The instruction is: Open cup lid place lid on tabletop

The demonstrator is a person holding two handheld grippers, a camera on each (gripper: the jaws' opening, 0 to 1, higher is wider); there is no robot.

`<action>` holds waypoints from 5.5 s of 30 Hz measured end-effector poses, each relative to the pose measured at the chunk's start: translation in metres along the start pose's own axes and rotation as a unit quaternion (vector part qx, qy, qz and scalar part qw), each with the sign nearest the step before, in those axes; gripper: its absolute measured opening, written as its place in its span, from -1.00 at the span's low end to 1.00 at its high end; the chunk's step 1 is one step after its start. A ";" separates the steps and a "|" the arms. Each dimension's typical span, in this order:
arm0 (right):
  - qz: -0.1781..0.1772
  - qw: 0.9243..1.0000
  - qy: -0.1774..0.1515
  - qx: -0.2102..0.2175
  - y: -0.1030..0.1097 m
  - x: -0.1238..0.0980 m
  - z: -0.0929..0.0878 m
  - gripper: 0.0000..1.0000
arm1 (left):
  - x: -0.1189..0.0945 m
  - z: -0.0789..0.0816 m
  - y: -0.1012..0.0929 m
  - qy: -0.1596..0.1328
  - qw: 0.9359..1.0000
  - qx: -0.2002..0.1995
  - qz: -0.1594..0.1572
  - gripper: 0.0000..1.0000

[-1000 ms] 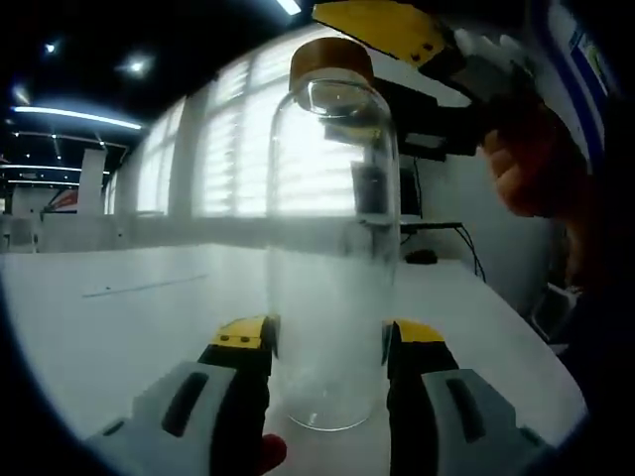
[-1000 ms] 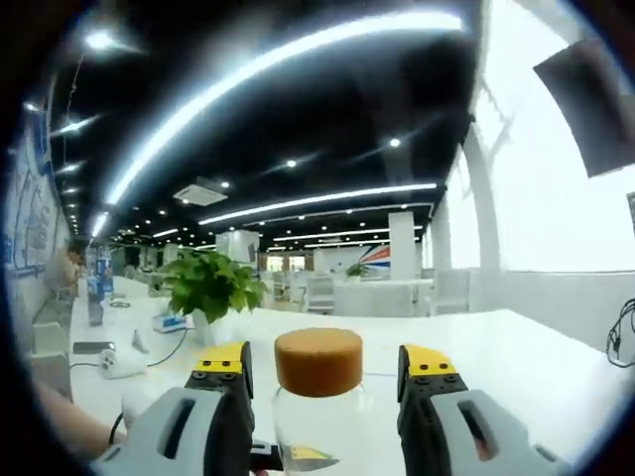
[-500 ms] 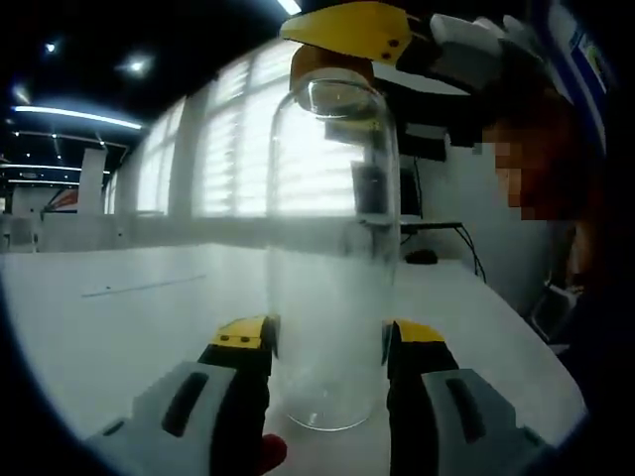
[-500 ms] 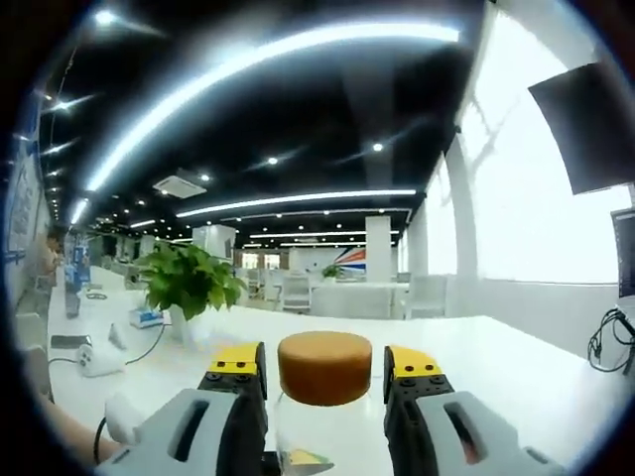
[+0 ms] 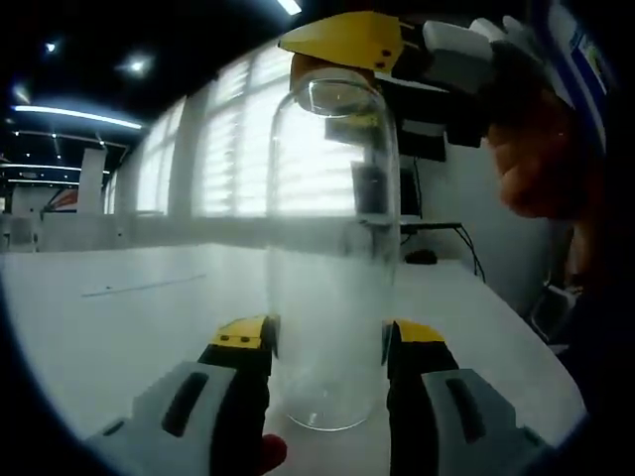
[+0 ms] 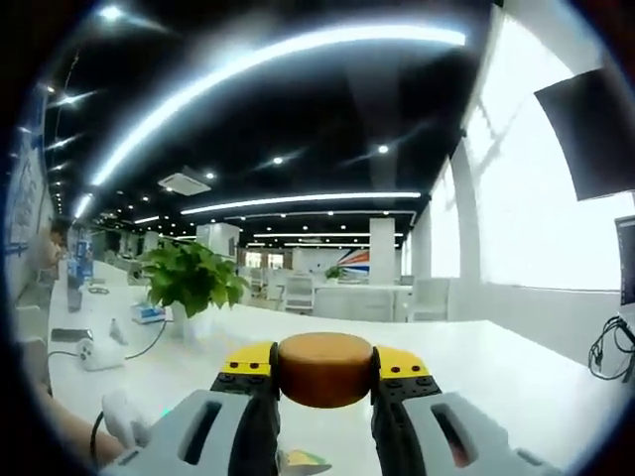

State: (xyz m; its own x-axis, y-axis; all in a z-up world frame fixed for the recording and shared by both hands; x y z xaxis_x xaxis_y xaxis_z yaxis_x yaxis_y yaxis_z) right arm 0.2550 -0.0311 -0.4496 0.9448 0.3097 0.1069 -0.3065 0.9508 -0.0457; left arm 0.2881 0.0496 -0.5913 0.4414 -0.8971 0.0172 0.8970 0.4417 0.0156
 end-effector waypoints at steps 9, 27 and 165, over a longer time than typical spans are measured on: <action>0.064 0.998 -0.002 0.026 -0.008 -0.001 -0.001 -0.39 | 0.000 0.000 0.000 0.000 1.000 0.001 -0.001 -0.28; 0.227 0.973 0.011 0.031 -0.026 0.006 0.000 -0.39 | 0.001 0.000 0.000 0.000 1.000 0.004 0.000 -0.28; 0.087 0.996 0.002 -0.008 -0.012 0.000 0.005 -0.36 | 0.001 0.000 -0.003 0.002 1.000 0.010 -0.004 -0.28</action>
State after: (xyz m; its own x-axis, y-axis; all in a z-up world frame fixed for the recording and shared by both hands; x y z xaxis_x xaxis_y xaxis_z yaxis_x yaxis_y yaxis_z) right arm 0.2583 -0.0422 -0.4443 0.8781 0.4696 0.0920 -0.4637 0.8825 -0.0791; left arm 0.2856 0.0469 -0.5912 0.4348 -0.9005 0.0125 0.8997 0.4349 0.0365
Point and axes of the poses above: the point that each gripper's makers call its tool centre point, and the gripper's own axes: x roughly forward along the fingers, y roughly to its left, z roughly out of its top, the point moved 8 cm from there along -x, roughly backward along the fingers, and after that the axes turned 1 degree about x, right-handed, at the moved point
